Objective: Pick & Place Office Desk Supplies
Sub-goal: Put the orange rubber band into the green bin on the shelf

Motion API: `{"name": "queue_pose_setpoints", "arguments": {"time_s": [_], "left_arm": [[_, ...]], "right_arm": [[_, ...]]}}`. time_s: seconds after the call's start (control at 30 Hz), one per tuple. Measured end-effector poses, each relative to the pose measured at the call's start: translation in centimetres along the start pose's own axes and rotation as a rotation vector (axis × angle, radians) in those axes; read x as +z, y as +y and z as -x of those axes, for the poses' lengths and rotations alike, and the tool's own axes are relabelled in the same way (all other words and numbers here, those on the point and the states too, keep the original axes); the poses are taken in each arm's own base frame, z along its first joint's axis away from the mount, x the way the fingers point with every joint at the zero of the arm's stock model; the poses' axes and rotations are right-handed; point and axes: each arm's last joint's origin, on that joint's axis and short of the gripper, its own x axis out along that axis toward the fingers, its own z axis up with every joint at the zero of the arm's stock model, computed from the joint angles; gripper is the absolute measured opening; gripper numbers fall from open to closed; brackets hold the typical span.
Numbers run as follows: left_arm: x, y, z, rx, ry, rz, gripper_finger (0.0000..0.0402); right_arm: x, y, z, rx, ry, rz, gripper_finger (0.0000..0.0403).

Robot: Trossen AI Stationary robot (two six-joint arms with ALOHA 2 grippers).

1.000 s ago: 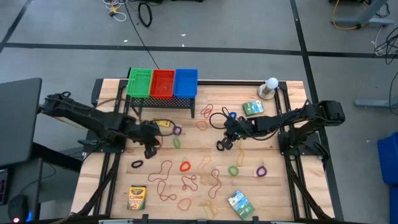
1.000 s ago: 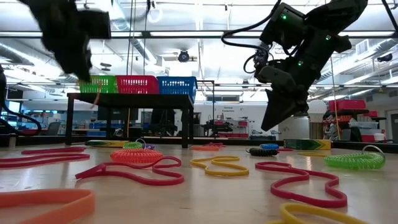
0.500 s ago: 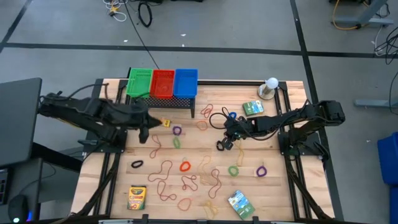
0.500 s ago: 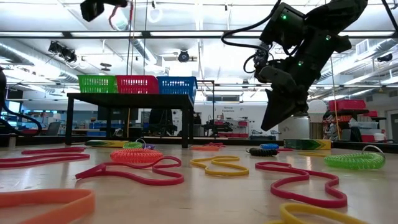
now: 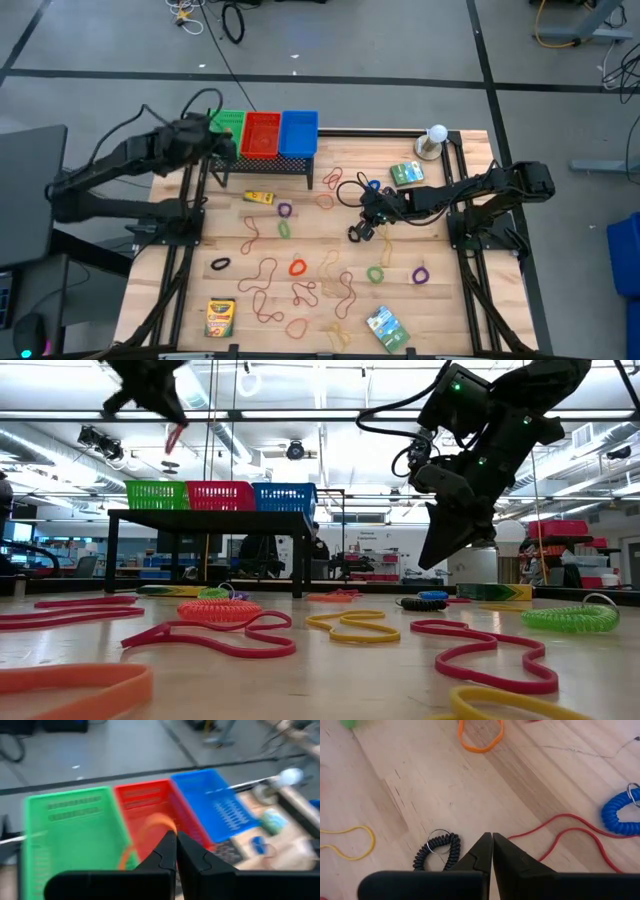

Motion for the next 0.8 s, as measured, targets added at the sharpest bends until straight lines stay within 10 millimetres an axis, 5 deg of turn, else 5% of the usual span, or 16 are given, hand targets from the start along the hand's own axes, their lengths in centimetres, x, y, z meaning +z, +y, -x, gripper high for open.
{"name": "queue_pose_setpoints", "arguments": {"time_s": [0.53,0.8], "left_arm": [[1.6,6.9,-10.5,0.184,0.348,-0.037,0.0009],[1.5,7.2,-11.9,0.168,0.381,-0.058,0.0058]], "right_arm": [[0.3,0.2,0.0,0.017,-0.034,0.0,0.0023],[0.3,0.2,0.0,0.012,-0.038,0.0,0.0023]]}}
